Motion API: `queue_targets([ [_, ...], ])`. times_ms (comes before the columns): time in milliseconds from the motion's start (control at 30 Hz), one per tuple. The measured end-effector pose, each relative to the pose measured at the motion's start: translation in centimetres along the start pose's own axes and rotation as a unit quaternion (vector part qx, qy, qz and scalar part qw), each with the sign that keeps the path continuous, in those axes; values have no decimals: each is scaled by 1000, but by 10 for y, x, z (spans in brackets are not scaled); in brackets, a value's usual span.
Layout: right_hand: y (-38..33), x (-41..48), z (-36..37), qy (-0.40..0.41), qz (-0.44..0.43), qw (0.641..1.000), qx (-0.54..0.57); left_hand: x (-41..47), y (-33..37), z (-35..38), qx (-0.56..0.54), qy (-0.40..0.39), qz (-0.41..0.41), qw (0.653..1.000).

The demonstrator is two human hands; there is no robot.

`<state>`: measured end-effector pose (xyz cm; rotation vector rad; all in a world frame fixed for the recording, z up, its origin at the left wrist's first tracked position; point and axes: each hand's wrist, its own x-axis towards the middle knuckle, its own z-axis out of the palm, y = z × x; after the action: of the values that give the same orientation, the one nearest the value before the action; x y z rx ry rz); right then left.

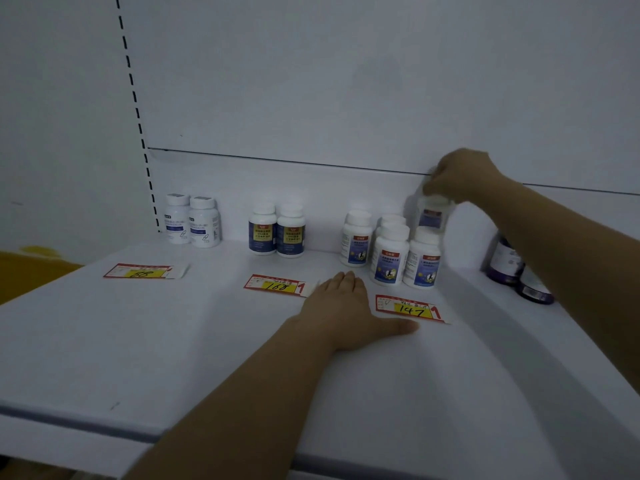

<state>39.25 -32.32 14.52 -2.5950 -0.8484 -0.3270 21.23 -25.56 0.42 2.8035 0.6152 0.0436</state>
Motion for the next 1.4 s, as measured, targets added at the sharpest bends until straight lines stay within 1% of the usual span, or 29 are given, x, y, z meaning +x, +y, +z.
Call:
queue_targets([
  [100, -7, -13, -32, 76, -68, 993, 53, -1, 1, -2, -27, 23, 1, 999],
  [167, -13, -26, -52, 93, -96, 985, 111, -2, 3, -5, -66, 46, 4, 997],
  [233, -16, -38, -63, 74, -100, 975, 186, -5, 7, -11, -114, 85, 15, 990],
  [300, -16, -50, -64, 33, -91, 960, 261, -7, 10, -17, -204, 115, 30, 972],
  [367, -15, -63, -54, -10, -88, 943, 322, -8, 11, -23, -306, 114, 44, 944],
  [433, -12, -76, -36, -45, -92, 936, 336, -5, 10, -24, -361, 108, 59, 924],
  [533, -6, -88, -3, -67, -88, 931, 348, -1, 7, -24, -370, 128, 85, 916],
  [633, 2, -94, 21, -53, -86, 921, 377, 1, 5, -22, -379, 129, 77, 913],
  [700, 4, -98, 29, -72, -97, 910, 397, 2, 3, -20, -384, 134, 72, 911],
  [800, 7, -99, 34, -84, -109, 898, 419, 4, 2, -19, -376, 136, 75, 914],
  [900, 9, -99, 34, -88, -109, 895, 424, 4, 2, -18, -357, 139, 72, 921],
  [1000, 11, -100, 35, -90, -111, 892, 429, 5, 3, -17, -357, 144, 71, 920],
  [1200, 9, -99, 37, -67, -96, 886, 448, 4, 4, -18, -338, 143, 73, 927],
  [1300, 9, -97, 37, -53, -79, 878, 469, 3, 4, -21, -384, 112, 83, 913],
  [1400, 10, -97, 37, -70, -77, 854, 510, -1, 6, -23, -437, 55, 102, 892],
])
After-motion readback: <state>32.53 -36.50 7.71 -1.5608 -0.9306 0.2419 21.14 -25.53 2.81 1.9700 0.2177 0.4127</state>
